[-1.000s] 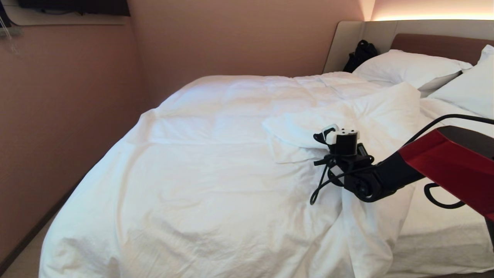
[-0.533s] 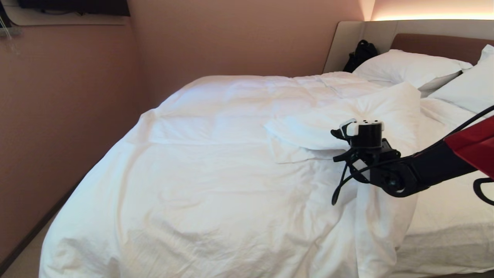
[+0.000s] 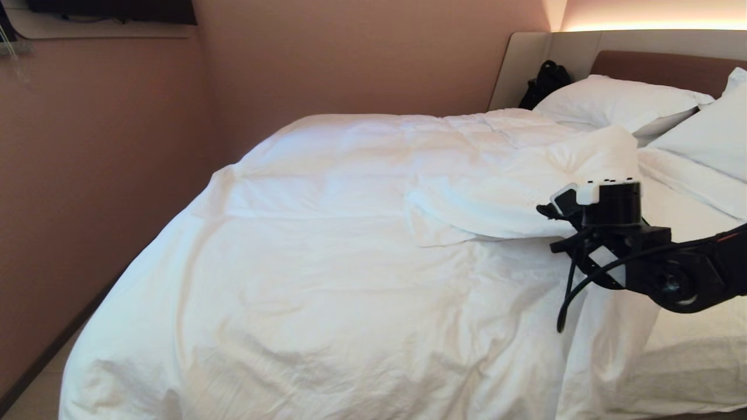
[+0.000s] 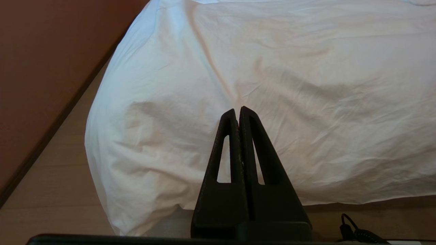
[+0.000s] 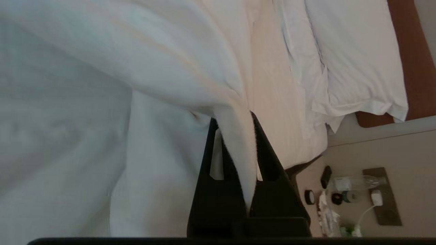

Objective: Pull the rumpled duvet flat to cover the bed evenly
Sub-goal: Flatten the corners of the folded blanket

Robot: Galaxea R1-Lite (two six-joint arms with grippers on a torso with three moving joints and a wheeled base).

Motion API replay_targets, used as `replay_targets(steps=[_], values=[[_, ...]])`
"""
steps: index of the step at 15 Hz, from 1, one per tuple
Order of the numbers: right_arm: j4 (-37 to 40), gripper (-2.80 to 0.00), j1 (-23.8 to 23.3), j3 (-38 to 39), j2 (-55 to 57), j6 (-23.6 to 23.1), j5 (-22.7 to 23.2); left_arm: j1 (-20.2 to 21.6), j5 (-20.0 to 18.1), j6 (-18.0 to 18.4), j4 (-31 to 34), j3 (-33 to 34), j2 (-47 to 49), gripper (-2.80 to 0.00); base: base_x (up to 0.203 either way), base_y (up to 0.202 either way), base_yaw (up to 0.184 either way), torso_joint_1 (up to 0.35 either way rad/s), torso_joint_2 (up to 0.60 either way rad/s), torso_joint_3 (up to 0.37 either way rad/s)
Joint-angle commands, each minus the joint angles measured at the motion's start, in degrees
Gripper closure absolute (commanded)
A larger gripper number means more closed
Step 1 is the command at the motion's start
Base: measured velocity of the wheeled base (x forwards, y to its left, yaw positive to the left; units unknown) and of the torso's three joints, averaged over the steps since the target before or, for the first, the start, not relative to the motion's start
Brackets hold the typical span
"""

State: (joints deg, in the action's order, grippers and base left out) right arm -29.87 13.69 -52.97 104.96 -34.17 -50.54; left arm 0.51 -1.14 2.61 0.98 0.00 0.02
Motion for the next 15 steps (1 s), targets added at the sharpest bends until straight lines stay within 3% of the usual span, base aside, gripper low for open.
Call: replay_targets(steps=[1,6,15], values=[[-0.2,0.00,-0.2,2.3,-2.6,-3.4,-0.3,0.0,0.0,0.0,0.0,0.0,0.0,0.00,0.000,0.000,0.000,0.000,0.00,0.000],[-0.2,0.00,-0.6,3.2,-3.7,-4.0,-0.1,0.0,0.0,0.0,0.0,0.0,0.0,0.00,0.000,0.000,0.000,0.000,0.00,0.000],[4.3,0.00,-6.1,7.6,-12.0,-3.9,0.5,0.0,0.0,0.0,0.0,0.0,0.0,0.00,0.000,0.000,0.000,0.000,0.00,0.000]])
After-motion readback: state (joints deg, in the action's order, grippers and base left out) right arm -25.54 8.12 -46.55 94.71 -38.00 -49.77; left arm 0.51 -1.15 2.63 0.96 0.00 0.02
